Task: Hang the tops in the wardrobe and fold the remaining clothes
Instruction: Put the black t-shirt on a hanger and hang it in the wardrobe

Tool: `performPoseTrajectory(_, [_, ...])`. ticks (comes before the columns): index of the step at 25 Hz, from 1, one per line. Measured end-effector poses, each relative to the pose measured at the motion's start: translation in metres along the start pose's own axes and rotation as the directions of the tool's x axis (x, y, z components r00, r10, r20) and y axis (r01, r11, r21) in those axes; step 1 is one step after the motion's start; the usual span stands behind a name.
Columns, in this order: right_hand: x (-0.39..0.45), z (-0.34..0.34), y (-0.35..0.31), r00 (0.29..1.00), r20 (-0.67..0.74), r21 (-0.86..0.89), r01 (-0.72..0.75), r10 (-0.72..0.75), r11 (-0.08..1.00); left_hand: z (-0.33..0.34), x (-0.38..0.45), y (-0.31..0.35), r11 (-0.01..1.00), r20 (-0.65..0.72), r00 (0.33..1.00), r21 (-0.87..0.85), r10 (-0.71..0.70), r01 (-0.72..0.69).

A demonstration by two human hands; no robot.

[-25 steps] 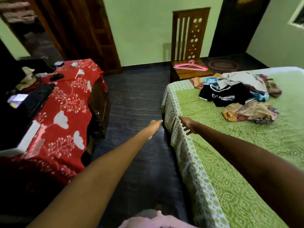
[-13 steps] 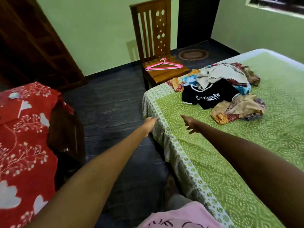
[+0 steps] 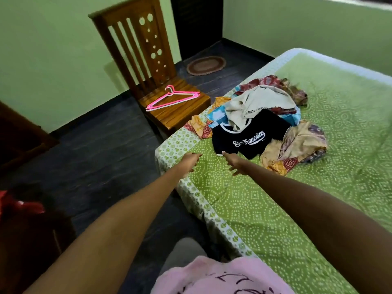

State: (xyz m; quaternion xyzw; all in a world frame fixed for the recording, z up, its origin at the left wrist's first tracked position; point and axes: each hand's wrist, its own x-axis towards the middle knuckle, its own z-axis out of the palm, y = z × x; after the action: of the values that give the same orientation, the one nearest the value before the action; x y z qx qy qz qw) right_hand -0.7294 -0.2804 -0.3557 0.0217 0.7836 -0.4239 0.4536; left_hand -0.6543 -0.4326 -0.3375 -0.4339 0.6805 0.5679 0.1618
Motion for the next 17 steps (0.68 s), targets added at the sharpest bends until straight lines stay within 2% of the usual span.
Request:
performPoseTrajectory(5, [0.066, -0.020, -0.024, 0.994, -0.075, 0.157, -0.071, 0.083, 0.985, 0.002, 0.099, 0.052, 0.988, 0.123, 0.991, 0.149, -0.052, 0.034])
performPoseTrajectory(11, [0.131, -0.027, -0.060, 0.953, -0.163, 0.352, -0.184, 0.254, 0.918, -0.002, 0.197, 0.114, 0.952, 0.264, 0.963, 0.304, -0.046, -0.038])
performPoseTrajectory(15, [0.159, -0.026, -0.061, 0.911, -0.201, 0.459, -0.239, 0.362, 0.856, 0.008, 0.244, 0.130, 0.926, 0.315, 0.943, 0.378, -0.107, -0.021])
performPoseTrajectory(17, [0.175, -0.028, -0.052, 0.894, -0.200, 0.444, -0.282, 0.401, 0.850, 0.022, 0.268, 0.129, 0.903, 0.320, 0.939, 0.430, -0.129, -0.023])
